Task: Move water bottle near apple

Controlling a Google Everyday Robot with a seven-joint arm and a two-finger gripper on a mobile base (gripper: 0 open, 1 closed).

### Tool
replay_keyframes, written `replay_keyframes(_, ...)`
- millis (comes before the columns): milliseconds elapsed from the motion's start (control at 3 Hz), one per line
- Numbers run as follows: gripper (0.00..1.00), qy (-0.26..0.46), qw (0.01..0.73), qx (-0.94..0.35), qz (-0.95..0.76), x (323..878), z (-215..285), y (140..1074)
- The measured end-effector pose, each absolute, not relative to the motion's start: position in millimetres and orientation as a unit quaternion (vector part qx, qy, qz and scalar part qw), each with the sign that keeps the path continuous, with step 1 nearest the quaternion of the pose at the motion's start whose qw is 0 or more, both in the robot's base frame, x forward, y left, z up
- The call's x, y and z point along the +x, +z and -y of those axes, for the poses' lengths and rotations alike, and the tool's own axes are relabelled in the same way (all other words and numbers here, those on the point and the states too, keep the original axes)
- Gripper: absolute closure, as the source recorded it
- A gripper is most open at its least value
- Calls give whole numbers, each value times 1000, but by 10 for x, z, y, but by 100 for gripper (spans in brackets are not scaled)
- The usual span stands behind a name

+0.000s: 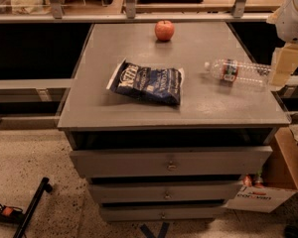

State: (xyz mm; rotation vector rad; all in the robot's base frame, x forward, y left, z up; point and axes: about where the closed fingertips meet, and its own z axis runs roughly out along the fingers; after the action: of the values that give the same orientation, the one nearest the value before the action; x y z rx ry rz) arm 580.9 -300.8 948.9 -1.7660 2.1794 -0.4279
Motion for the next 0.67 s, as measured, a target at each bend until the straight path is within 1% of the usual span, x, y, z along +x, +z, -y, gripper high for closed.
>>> replay_keyframes(333, 0, -155, 148, -610, -763, 5931, 2959, 9446)
replay_keyframes(667, 0, -160, 134, -595, -776, 6122, 3068, 9279)
